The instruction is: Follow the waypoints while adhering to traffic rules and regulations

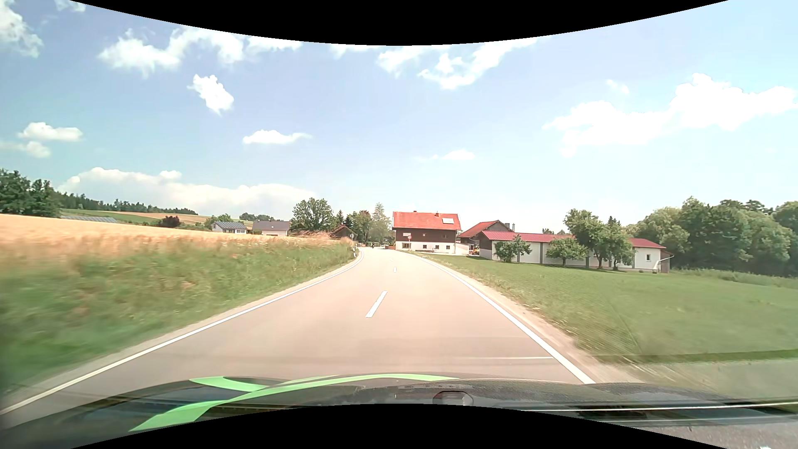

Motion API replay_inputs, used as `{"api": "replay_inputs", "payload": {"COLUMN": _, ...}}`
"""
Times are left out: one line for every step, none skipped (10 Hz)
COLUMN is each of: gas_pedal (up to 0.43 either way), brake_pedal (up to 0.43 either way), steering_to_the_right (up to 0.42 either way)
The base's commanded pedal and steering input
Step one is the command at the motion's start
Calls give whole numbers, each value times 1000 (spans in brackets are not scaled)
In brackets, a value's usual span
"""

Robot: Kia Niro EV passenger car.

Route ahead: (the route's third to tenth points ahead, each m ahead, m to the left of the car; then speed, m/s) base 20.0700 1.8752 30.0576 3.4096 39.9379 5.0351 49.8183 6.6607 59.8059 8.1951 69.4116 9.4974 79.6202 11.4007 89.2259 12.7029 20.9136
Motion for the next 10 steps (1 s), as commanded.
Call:
{"api": "replay_inputs", "payload": {"gas_pedal": 98, "brake_pedal": 0, "steering_to_the_right": -13}}
{"api": "replay_inputs", "payload": {"gas_pedal": 98, "brake_pedal": 0, "steering_to_the_right": -13}}
{"api": "replay_inputs", "payload": {"gas_pedal": 98, "brake_pedal": 0, "steering_to_the_right": -13}}
{"api": "replay_inputs", "payload": {"gas_pedal": 98, "brake_pedal": 0, "steering_to_the_right": -13}}
{"api": "replay_inputs", "payload": {"gas_pedal": 98, "brake_pedal": 0, "steering_to_the_right": -13}}
{"api": "replay_inputs", "payload": {"gas_pedal": 118, "brake_pedal": 0, "steering_to_the_right": -14}}
{"api": "replay_inputs", "payload": {"gas_pedal": 118, "brake_pedal": 0, "steering_to_the_right": -16}}
{"api": "replay_inputs", "payload": {"gas_pedal": 67, "brake_pedal": 0, "steering_to_the_right": -18}}
{"api": "replay_inputs", "payload": {"gas_pedal": 0, "brake_pedal": 0, "steering_to_the_right": -19}}
{"api": "replay_inputs", "payload": {"gas_pedal": 0, "brake_pedal": 0, "steering_to_the_right": -20}}
